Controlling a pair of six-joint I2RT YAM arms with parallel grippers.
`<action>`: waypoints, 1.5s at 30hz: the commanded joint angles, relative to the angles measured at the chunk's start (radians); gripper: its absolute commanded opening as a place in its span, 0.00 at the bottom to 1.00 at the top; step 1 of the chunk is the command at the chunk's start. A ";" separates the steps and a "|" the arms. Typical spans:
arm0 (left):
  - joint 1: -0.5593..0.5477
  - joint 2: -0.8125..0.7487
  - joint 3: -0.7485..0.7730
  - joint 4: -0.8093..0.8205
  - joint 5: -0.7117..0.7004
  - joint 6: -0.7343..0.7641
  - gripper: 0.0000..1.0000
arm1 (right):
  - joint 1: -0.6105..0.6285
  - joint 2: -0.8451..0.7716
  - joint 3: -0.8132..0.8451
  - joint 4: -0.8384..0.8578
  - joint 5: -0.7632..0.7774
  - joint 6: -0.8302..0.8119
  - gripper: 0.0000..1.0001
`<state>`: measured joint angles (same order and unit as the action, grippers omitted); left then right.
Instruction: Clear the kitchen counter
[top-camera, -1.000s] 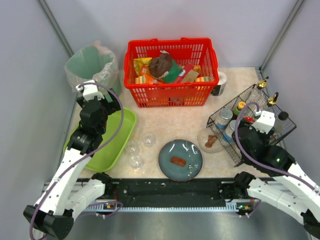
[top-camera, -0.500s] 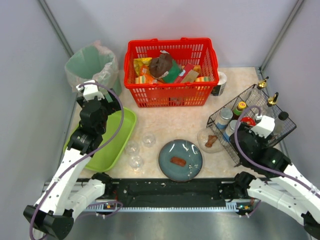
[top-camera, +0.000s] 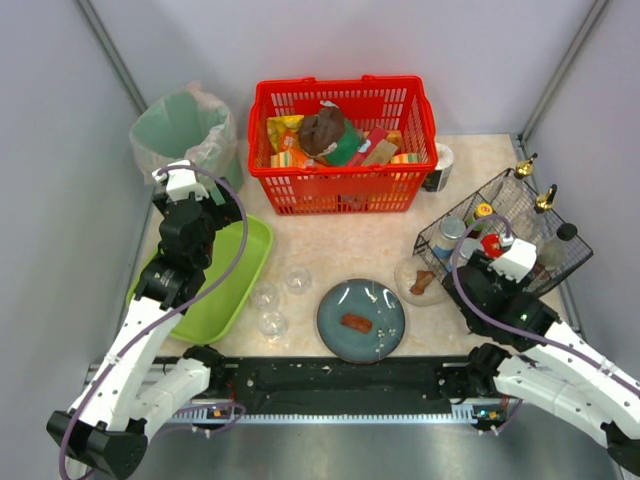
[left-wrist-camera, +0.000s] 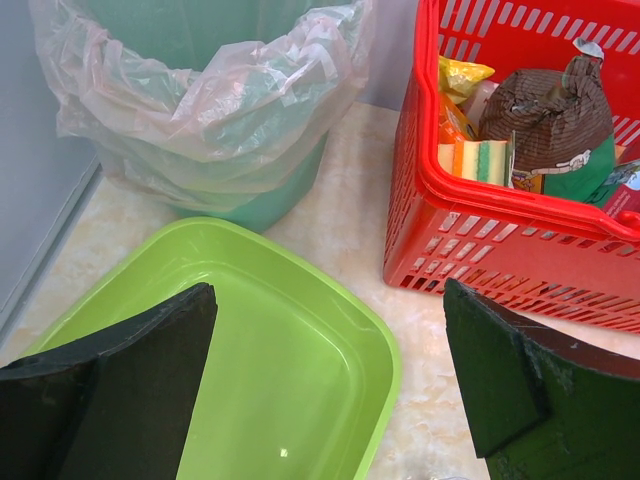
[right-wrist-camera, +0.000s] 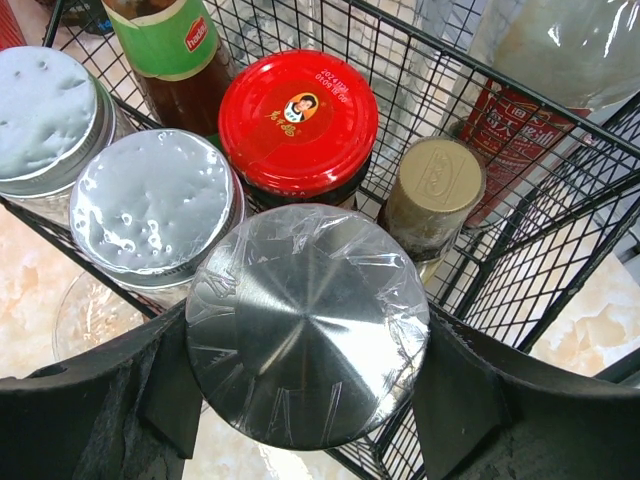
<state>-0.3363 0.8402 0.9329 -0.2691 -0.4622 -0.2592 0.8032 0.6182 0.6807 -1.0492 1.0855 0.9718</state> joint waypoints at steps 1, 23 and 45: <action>0.002 -0.015 0.014 0.053 -0.013 0.012 0.99 | -0.009 -0.020 0.005 0.021 0.080 0.047 0.57; 0.003 -0.009 0.015 0.053 0.003 0.009 0.99 | -0.010 -0.112 0.292 0.050 -0.079 -0.260 0.92; 0.003 0.065 0.115 -0.062 0.552 0.034 0.99 | -0.009 0.198 0.179 0.468 -0.989 -0.446 0.88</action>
<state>-0.3363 0.9150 0.9829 -0.2951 -0.1001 -0.2417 0.7998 0.8162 0.9279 -0.6952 0.2123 0.4465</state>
